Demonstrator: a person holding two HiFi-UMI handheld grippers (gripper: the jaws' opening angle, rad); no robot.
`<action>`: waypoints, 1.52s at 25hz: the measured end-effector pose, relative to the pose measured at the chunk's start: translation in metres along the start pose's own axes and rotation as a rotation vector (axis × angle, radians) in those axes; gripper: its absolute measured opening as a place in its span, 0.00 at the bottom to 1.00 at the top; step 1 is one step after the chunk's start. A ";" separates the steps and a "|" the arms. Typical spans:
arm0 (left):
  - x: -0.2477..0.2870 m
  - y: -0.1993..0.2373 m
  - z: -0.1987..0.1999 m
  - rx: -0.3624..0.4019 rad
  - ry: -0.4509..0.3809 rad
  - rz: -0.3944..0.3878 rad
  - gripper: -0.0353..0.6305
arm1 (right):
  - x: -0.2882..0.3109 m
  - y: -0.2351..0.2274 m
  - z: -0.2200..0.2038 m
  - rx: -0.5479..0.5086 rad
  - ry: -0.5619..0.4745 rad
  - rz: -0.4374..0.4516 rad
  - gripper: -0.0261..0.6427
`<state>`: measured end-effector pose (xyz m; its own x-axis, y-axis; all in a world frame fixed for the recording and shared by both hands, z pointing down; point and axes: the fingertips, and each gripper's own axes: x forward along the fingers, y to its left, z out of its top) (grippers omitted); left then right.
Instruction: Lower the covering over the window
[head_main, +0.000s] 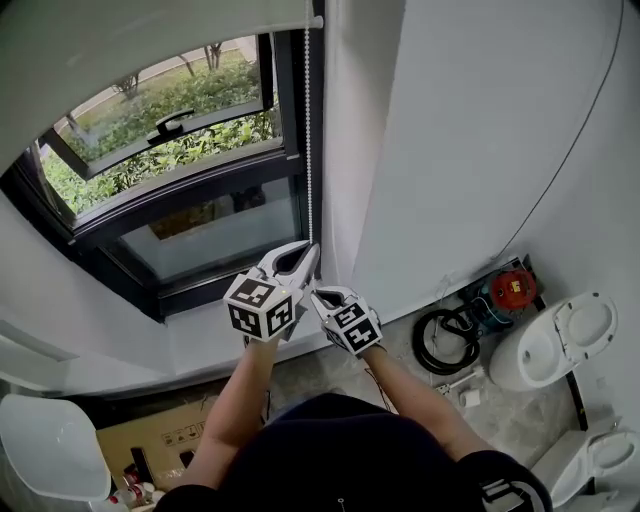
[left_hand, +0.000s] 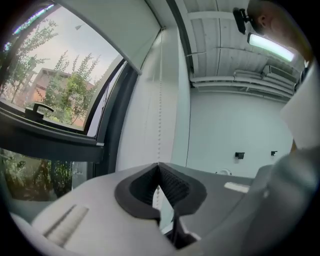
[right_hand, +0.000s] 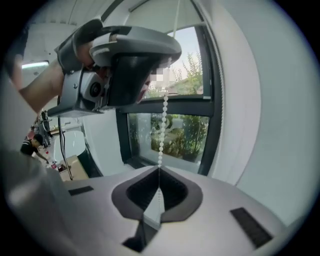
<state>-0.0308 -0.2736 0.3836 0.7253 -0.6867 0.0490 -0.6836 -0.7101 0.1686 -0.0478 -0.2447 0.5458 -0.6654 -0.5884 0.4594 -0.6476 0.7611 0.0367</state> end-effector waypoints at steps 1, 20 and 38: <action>-0.002 0.001 -0.005 -0.014 0.012 -0.006 0.07 | 0.002 0.002 -0.004 -0.006 0.022 0.002 0.06; -0.009 -0.005 -0.039 -0.072 0.013 -0.119 0.07 | 0.002 0.006 -0.047 0.046 0.127 -0.050 0.06; -0.010 0.003 -0.070 -0.059 0.055 -0.121 0.07 | -0.098 -0.028 0.118 0.170 -0.376 -0.143 0.13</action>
<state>-0.0339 -0.2581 0.4527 0.8066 -0.5858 0.0787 -0.5861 -0.7756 0.2344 -0.0077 -0.2406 0.3951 -0.6334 -0.7667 0.1041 -0.7738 0.6278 -0.0845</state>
